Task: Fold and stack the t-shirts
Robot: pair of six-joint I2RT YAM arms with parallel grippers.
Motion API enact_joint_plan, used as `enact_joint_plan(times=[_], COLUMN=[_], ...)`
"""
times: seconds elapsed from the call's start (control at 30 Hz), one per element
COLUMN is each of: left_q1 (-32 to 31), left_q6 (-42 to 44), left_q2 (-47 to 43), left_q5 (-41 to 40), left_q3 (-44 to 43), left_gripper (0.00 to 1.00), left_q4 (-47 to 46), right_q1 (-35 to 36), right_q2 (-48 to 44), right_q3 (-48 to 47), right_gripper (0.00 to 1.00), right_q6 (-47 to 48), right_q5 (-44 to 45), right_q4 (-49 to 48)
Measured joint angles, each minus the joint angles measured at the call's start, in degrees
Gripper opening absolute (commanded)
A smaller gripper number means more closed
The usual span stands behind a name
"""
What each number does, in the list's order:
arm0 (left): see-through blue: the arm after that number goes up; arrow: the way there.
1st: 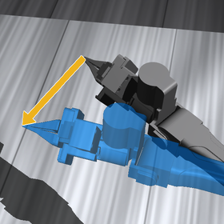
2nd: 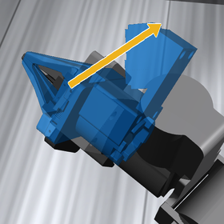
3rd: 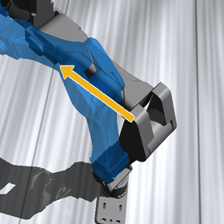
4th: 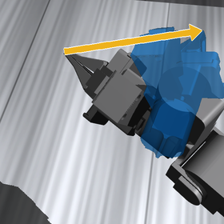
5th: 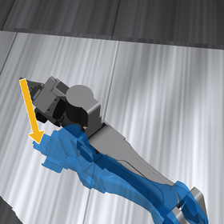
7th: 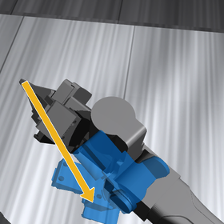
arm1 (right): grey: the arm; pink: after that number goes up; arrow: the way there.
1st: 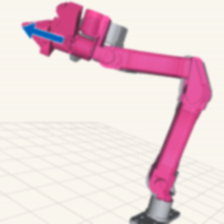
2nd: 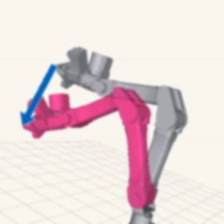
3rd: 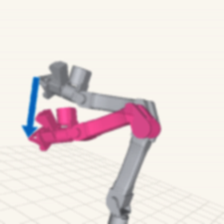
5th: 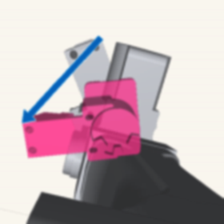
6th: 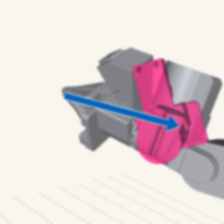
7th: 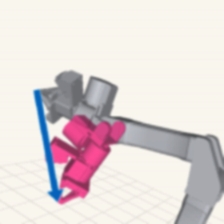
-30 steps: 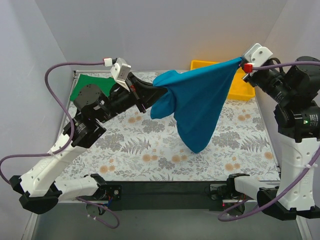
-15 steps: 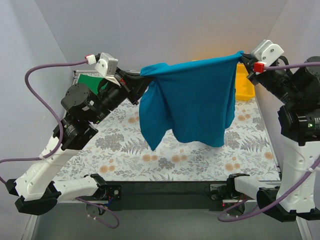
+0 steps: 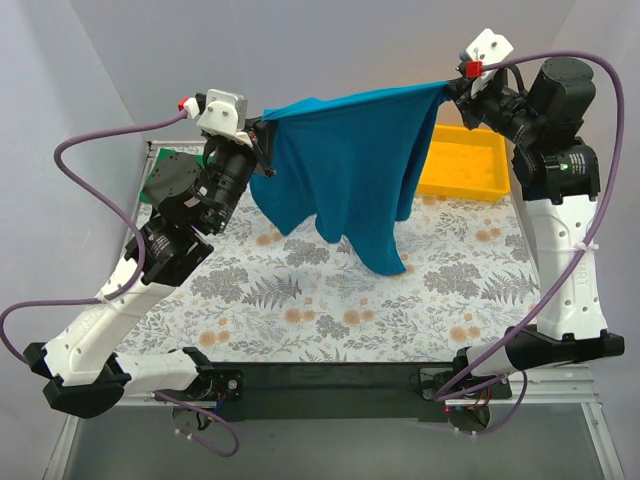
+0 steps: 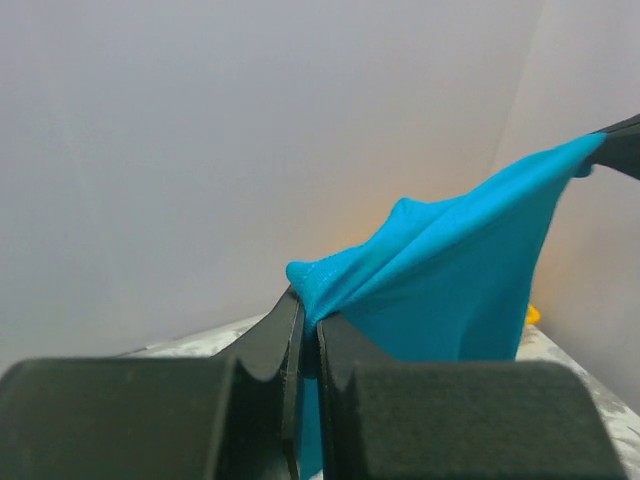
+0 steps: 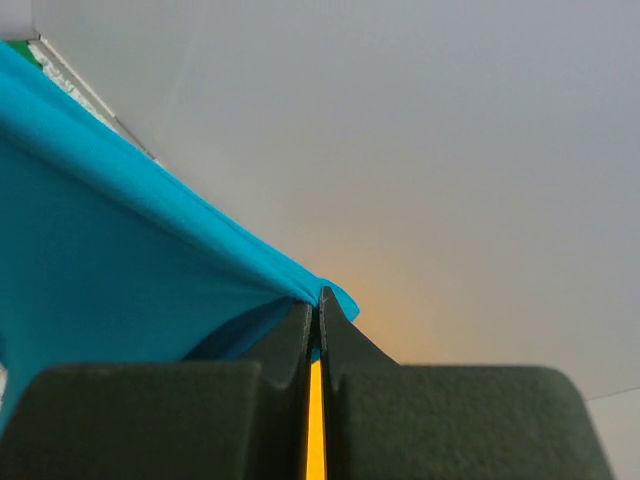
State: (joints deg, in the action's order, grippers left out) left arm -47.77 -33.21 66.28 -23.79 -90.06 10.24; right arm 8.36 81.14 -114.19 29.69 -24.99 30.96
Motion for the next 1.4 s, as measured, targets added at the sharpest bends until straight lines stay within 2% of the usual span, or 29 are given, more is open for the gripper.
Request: enact_joint_plan(times=[0.3,0.6,0.87,1.03,1.17,1.23,1.3,1.4], left_q1=[-0.04,-0.04,-0.02,3.37,9.79,11.74,12.15,12.04], left_q6=[4.20,4.87,4.94,4.48,2.10,1.33,0.96,0.09], left_q2=[0.72,-0.33,-2.86,-0.46,5.95,10.29,12.92,11.15], left_q5=[-1.60,-0.79,-1.25,-0.44,2.69,4.07,5.70,8.83], left_q3=[-5.09,-5.62,1.49,4.44,-1.75,-8.24,-13.64,-14.86], left_gripper=[0.00,0.00,0.00,0.00,0.00,0.00,0.00,0.00], left_q4=[-2.95,-4.37,-7.85,-9.68,-8.52,-6.80,-6.08,-5.31], right_q1=[0.13,0.11,0.92,3.19,3.80,3.91,3.93,3.93], right_q2=[-5.18,-7.74,-7.96,-1.46,6.32,7.74,7.08,1.79], right_q3=[-1.53,-3.48,4.96,5.33,-3.54,-6.54,-7.67,-3.76], right_gripper=[0.01,0.01,0.01,0.01,0.01,0.01,0.01,0.01], right_q6=[2.82,4.59,3.23,3.26,3.26,3.28,3.43,4.31], right_q5=[-2.64,-7.39,-9.49,-3.54,1.42,2.97,4.02,3.82], right_q4=[-2.67,-3.06,-4.15,-4.37,-5.42,-6.51,-7.50,-9.29])
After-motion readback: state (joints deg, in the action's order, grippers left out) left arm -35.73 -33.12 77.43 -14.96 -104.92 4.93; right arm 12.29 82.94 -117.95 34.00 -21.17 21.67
